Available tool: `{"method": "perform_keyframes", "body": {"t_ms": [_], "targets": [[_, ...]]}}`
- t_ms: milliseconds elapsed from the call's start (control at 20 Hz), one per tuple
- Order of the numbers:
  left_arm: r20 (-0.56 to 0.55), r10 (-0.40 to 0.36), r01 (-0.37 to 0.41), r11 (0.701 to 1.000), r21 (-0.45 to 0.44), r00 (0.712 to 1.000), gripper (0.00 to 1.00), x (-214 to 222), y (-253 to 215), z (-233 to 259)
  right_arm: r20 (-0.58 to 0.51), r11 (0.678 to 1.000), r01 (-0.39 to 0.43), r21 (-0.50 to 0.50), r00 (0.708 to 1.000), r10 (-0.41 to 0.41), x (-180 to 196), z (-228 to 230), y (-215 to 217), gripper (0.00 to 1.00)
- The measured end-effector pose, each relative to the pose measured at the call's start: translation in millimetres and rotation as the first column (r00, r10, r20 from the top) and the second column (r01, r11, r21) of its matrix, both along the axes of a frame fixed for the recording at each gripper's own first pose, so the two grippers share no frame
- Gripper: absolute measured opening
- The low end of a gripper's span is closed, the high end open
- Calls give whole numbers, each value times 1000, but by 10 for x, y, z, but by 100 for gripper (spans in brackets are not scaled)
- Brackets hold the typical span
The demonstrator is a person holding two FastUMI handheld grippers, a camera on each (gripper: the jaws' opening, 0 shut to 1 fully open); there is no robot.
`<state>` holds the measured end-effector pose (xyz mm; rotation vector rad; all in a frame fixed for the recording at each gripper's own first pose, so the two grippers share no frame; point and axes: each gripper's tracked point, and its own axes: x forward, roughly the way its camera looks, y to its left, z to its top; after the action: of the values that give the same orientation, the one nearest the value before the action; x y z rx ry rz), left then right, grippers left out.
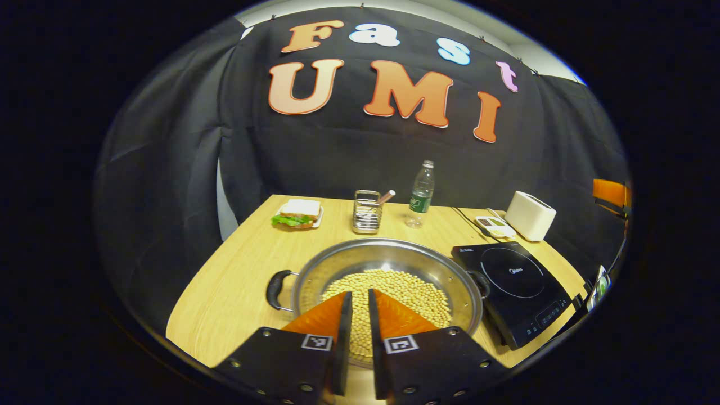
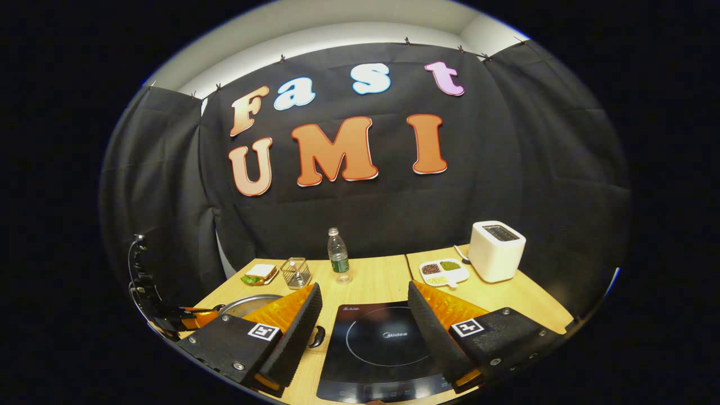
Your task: First push the handle of the pot to place it horizontally, then grasp the pot with both hands and set it on the induction cooktop.
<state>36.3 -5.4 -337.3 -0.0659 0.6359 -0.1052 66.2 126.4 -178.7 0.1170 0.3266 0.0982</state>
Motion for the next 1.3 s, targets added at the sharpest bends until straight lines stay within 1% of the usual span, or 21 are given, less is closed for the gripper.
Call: {"method": "perform_keyframes", "body": {"t_ms": [50,100,200,350,400,500,700,800,950,1100,1150,1250,1300], "targets": [[-2,11,-11,1000,-10,1000,22,7,94,-20,-15,1000,-2,-2,1000,2,31,-90,89,95],[-8,18,-18,1000,-19,1000,27,2,180,-56,-31,1000,-4,0,999,4,64,-188,186,95],[-23,37,-38,999,-32,999,28,27,362,-159,-65,1000,-11,4,998,12,120,-372,381,95],[-41,80,-82,996,-41,996,92,88,614,-309,-134,1000,-27,10,991,28,189,-709,670,95],[-45,94,-96,995,-40,995,94,84,710,-371,-159,999,-31,9,987,32,206,-824,754,95],[-51,106,-108,993,-43,993,93,87,841,-444,-198,999,-33,0,980,33,257,-1031,894,95],[-54,77,-80,996,-46,996,92,163,890,-530,-269,999,-39,-35,963,28,338,-1403,1101,96],[-64,82,-84,996,-37,995,92,220,932,-609,-307,998,-44,-49,951,27,372,-1593,1168,96],[-80,58,-64,996,-62,995,93,277,893,-665,-360,997,-41,-72,933,13,443,-1856,1203,96],[-124,49,-57,997,-61,991,93,301,909,-840,-406,996,-48,-71,914,16,473,-2019,1271,96],[-132,44,-54,996,-71,990,95,305,890,-860,-415,996,-54,-68,909,21,468,-2059,1289,96],[-139,29,-41,996,-83,990,96,319,855,-895,-432,995,-61,-73,901,23,465,-2131,1309,96],[-145,21,-34,996,-87,989,95,329,825,-922,-429,995,-60,-80,903,20,488,-2135,1305,96]]}}
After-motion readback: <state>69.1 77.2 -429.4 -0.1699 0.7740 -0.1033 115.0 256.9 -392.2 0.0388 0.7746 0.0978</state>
